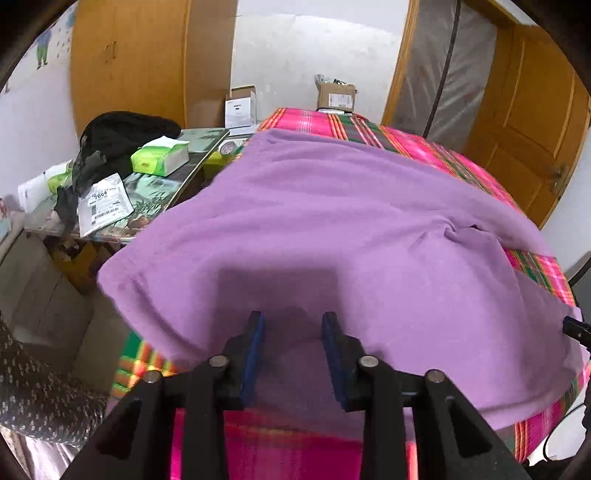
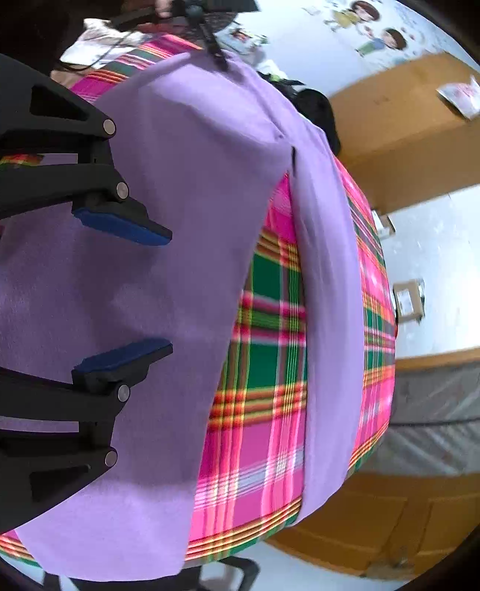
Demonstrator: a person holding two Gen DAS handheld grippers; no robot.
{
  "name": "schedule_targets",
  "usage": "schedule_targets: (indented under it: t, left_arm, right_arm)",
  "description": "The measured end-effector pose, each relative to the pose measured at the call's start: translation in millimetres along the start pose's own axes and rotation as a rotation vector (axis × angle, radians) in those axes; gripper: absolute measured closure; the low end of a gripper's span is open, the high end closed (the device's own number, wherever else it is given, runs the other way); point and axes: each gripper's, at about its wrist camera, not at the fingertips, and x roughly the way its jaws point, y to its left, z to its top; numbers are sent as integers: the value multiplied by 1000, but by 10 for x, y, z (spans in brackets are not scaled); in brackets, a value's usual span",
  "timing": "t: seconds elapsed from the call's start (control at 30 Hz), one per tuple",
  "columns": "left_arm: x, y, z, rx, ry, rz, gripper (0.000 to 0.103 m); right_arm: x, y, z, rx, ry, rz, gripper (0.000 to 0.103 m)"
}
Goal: Fold clothes
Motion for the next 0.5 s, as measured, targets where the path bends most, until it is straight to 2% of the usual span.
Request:
schedule_targets:
  t: [0.2,0.37,0.5]
  left_arm:
    - [-57,316,41,-58,0,60,73]
    - [-46,296,606,-10,-55,36,73]
    - [241,259,1095,52,-27,22,73]
  right_arm:
    - [11,-17,40,7,8,-8,48]
    - [15,-10,118,5,-2,-3,48]
    - [9,-16,189,17,-13,-4,48]
